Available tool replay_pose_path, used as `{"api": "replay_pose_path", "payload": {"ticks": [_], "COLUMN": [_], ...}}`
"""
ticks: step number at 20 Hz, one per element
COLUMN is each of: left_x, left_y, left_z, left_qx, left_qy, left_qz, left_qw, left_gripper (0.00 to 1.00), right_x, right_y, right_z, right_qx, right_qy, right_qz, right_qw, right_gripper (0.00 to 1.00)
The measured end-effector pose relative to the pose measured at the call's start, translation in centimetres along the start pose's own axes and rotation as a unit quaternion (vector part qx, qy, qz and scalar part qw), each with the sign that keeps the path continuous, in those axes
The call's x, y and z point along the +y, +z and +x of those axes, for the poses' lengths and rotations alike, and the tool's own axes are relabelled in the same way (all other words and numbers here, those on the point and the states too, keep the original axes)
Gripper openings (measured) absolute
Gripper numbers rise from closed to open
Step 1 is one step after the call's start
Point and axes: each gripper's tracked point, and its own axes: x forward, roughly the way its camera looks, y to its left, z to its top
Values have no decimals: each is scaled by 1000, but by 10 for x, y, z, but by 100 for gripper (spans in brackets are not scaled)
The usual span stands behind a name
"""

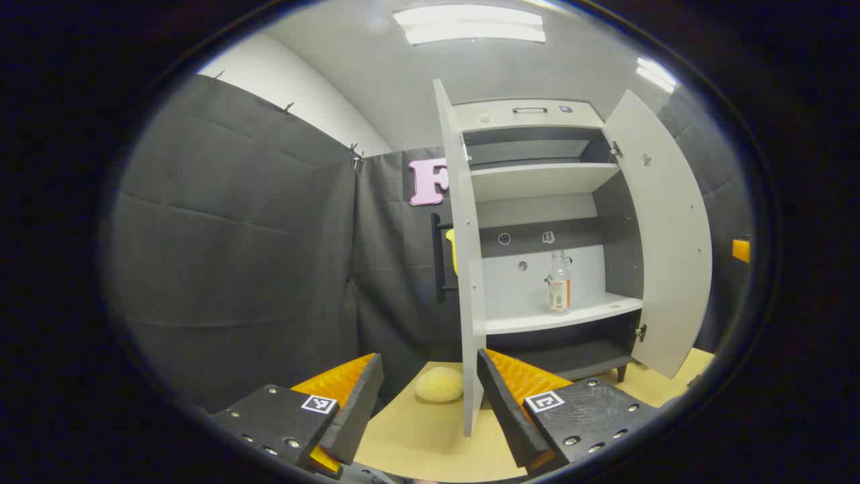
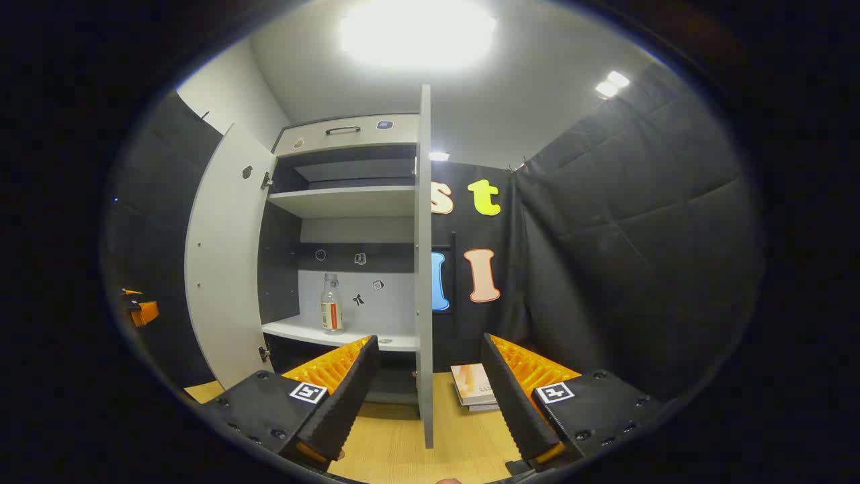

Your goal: Grasp the bottle in the cabinet with the left hand and place it on the coaster, then close the right door with the right hand and the left door with the left hand.

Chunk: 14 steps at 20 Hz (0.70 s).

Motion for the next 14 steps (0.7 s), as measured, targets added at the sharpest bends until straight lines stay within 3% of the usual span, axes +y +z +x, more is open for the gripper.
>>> {"api": "replay_pose_path", "payload": {"ticks": [14], "left_x": [-9], "left_y": [-3], "left_z": [-6], "left_qx": [7], "left_qy": [15], "left_qz": [5], "left_qw": [1000], "left_gripper": [87], "right_x": [-17], "right_y": [-10], "right_z": [8], "right_qx": [11], "right_qy": [11], "right_qz": [1], "right_qw": [1000], "right_gripper": [97]}}
